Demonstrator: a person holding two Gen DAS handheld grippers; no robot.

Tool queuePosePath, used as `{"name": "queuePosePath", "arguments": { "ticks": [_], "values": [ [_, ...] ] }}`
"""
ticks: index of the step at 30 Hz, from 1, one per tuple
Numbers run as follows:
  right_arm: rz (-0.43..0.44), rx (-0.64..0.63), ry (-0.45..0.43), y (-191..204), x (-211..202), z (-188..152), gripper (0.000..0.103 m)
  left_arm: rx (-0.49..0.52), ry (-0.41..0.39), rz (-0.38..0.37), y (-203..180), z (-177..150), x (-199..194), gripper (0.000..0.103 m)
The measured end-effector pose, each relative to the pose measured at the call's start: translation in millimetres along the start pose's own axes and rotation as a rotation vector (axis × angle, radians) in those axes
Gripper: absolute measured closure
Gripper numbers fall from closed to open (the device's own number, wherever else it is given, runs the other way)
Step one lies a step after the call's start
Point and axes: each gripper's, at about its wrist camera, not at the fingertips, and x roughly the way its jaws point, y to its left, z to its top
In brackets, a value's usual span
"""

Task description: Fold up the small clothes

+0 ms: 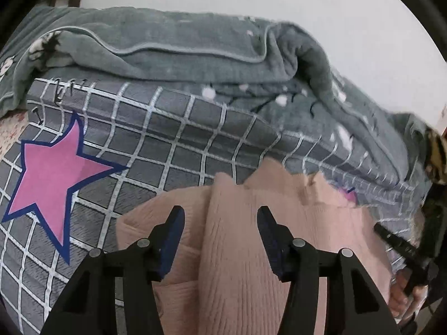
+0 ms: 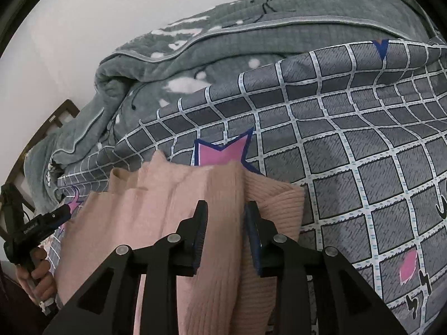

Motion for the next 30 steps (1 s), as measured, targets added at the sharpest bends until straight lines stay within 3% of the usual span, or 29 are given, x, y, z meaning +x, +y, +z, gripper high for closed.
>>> {"name": "queuePosePath", "arguments": {
  "ticks": [3, 5, 6, 7, 9, 10, 12, 15, 17, 20, 30],
  "values": [
    [-0.032, -0.009, 0.030, 1, 8, 0, 0.075, 0.058, 0.020, 0.060, -9, -4, 11, 0.053],
    [-0.044, -0.012, 0.049, 0, 13, -1, 0.075, 0.081, 0.029, 0.088, -11, -7, 17, 0.070],
    [-0.048, -0.016, 0.051, 1, 14, -1, 0.075, 0.086, 0.042, 0.092, -12, -9, 21, 0.088],
    [-0.052, -0.023, 0.050, 2, 15, -1, 0.075, 0.088, 0.051, 0.101, -12, -10, 23, 0.095],
    [-0.061, -0.044, 0.047, 6, 17, -2, 0.084, 0.083, 0.024, 0.120, -9, -13, 20, 0.096],
    [-0.049, -0.057, 0.050, 9, 19, -2, 0.097, 0.073, 0.004, 0.128, -8, -13, 16, 0.096],
    [-0.041, -0.090, -0.006, 16, 9, -1, 0.098, 0.038, -0.028, 0.114, 0, -12, 2, 0.096],
    [-0.014, -0.108, -0.090, 22, -9, 0, 0.098, 0.004, -0.008, 0.125, 11, -16, -2, 0.096],
    [-0.042, -0.105, -0.069, 23, -1, 0, 0.098, 0.000, 0.014, 0.141, 15, -23, 2, 0.095],
    [-0.096, -0.093, 0.041, 19, 25, -2, 0.097, 0.021, 0.002, 0.172, 12, -29, 7, 0.092],
    [-0.117, -0.114, 0.025, 21, 24, -7, 0.090, 0.139, -0.045, 0.283, -10, -38, 20, 0.085]
  ]
}}
